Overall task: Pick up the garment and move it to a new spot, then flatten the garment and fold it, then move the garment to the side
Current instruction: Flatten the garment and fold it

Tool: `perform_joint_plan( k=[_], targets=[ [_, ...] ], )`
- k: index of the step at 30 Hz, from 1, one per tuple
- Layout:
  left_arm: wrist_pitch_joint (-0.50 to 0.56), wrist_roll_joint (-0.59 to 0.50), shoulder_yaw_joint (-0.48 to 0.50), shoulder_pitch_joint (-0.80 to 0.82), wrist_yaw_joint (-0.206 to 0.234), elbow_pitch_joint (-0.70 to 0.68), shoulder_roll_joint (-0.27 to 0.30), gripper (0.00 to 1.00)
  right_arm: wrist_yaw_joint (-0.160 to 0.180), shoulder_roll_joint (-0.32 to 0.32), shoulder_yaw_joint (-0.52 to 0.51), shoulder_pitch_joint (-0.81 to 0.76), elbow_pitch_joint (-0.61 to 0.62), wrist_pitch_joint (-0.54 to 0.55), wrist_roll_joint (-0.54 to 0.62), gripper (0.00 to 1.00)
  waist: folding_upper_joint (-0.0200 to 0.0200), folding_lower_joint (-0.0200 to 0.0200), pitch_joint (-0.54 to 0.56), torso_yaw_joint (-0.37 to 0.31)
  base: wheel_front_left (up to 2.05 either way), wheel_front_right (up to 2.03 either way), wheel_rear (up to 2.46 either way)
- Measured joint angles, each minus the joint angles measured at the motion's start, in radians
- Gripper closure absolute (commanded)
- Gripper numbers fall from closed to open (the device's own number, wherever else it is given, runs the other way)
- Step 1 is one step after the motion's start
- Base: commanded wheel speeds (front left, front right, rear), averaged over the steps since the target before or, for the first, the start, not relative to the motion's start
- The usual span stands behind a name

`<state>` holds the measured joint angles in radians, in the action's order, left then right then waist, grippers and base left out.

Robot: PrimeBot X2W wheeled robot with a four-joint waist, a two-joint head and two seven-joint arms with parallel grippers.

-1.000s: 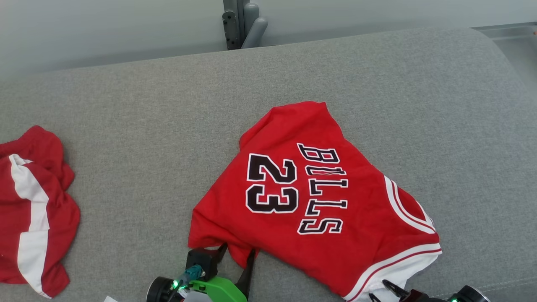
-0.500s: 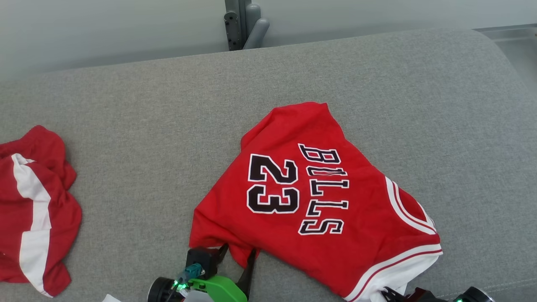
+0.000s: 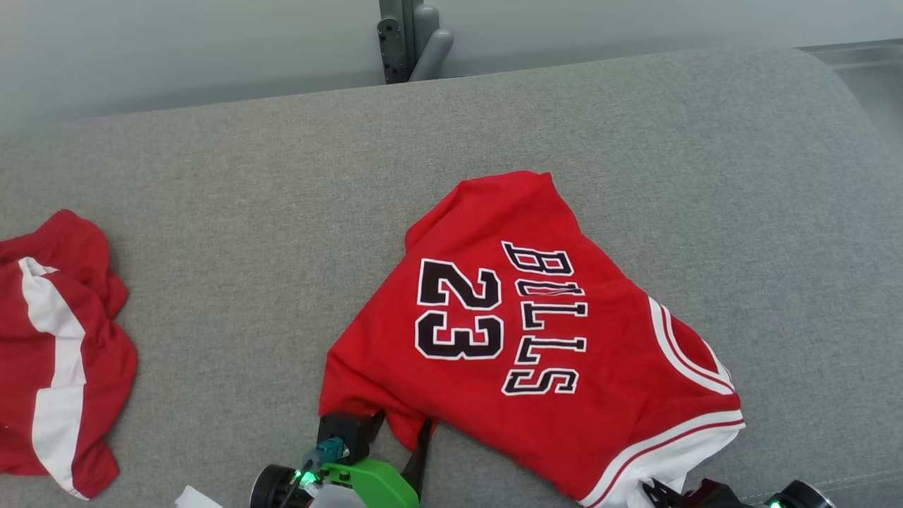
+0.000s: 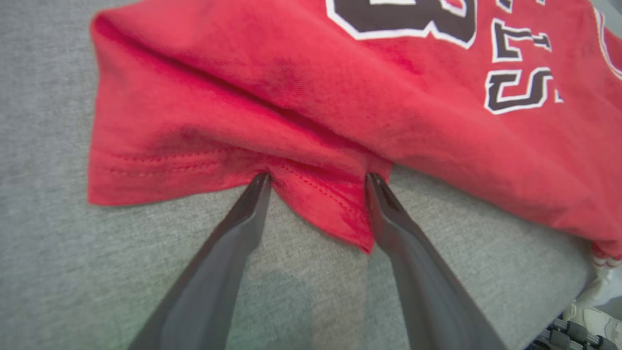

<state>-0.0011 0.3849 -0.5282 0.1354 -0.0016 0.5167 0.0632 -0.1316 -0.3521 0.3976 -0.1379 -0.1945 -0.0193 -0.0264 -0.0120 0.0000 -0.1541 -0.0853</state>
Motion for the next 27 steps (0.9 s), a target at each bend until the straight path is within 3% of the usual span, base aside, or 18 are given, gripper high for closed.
perform_joint_plan(
  k=[2, 3, 4, 5, 12, 16, 20, 27],
  targets=[
    [0.002, 0.0, -0.002, 0.0, -0.001, 0.001, 0.001, 0.0, 0.0, 0.0, 0.0, 0.0, 0.0, 0.0, -0.001, 1.0, 0.0, 0.0, 0.0, -0.001, 0.0, 0.0, 0.0],
    [0.006, -0.002, -0.008, 0.002, -0.001, 0.001, 0.002, 0.06, 0.0, 0.001, -0.001, 0.0, -0.001, 0.0, -0.002, 1.0, 0.0, 0.0, 0.0, -0.001, 0.0, 0.0, 0.0],
    [0.009, -0.003, -0.014, 0.004, -0.002, 0.003, 0.004, 0.65, 0.0, 0.002, -0.001, 0.0, -0.002, 0.0, -0.002, 1.0, 0.0, 0.0, 0.001, -0.002, 0.0, 0.0, 0.0],
    [0.01, -0.003, -0.016, 0.005, -0.004, 0.005, 0.006, 1.0, 0.0, 0.002, -0.001, 0.0, -0.002, 0.0, -0.004, 1.0, 0.0, 0.0, 0.002, -0.003, 0.0, 0.0, 0.0],
    [0.052, 0.027, -0.016, 0.0, -0.025, 0.003, 0.018, 1.0, 0.0, 0.004, -0.013, 0.001, 0.019, -0.007, -0.037, 1.0, 0.0, 0.0, 0.012, -0.011, 0.0, 0.0, 0.0],
    [0.124, 0.092, 0.019, -0.049, -0.032, -0.093, 0.047, 1.0, 0.0, 0.016, -0.095, 0.001, 0.116, 0.002, -0.122, 1.0, 0.0, 0.0, 0.02, -0.018, 0.0, 0.0, 0.0],
    [0.218, 0.178, 0.075, -0.159, -0.014, -0.33, 0.11, 1.0, 0.0, 0.005, -0.222, -0.019, 0.265, 0.023, -0.221, 1.0, 0.0, 0.0, 0.028, -0.024, 0.0, 0.0, 0.0],
    [0.331, 0.281, 0.196, -0.313, 0.043, -0.874, 0.236, 1.0, 0.0, 0.006, -0.418, -0.084, 0.529, 0.077, -0.356, 1.0, 0.0, 0.0, 0.03, -0.014, 0.0, 0.0, 0.0]
  ],
)
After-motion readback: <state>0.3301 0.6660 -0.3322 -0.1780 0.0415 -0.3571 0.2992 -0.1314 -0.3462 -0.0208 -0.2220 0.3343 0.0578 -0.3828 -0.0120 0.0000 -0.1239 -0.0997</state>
